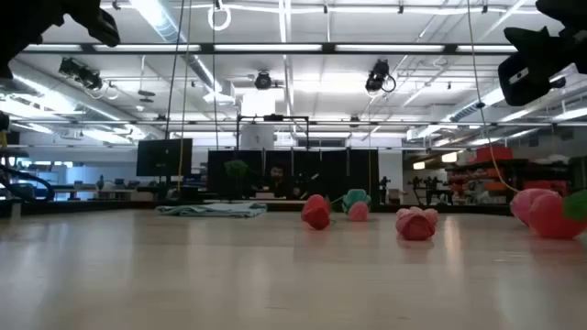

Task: Pick and placing Produce into tupperware

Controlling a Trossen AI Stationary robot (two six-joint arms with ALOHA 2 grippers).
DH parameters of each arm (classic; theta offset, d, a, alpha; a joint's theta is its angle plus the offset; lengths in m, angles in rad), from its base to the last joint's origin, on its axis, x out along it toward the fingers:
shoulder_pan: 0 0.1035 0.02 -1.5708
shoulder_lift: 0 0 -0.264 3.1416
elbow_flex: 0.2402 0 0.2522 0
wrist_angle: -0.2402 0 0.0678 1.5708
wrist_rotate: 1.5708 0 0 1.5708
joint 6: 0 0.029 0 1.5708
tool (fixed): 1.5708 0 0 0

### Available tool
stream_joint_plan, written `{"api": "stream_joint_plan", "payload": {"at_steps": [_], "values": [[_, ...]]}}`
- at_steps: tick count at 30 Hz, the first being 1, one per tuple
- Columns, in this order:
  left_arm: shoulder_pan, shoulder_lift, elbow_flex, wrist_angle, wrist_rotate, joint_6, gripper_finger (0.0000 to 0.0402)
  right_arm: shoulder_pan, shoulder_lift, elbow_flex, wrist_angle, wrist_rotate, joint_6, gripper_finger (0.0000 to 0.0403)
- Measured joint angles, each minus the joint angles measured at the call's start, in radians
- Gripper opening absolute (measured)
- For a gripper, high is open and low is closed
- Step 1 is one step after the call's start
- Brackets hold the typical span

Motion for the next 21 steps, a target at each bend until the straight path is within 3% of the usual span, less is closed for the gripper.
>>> {"api": "stream_joint_plan", "payload": {"at_steps": [21], "values": [[0.000,0.000,0.000,0.000,0.000,0.000,0.0194,0.000,0.000,0.000,0.000,0.000,0.000,0.0162]]}}
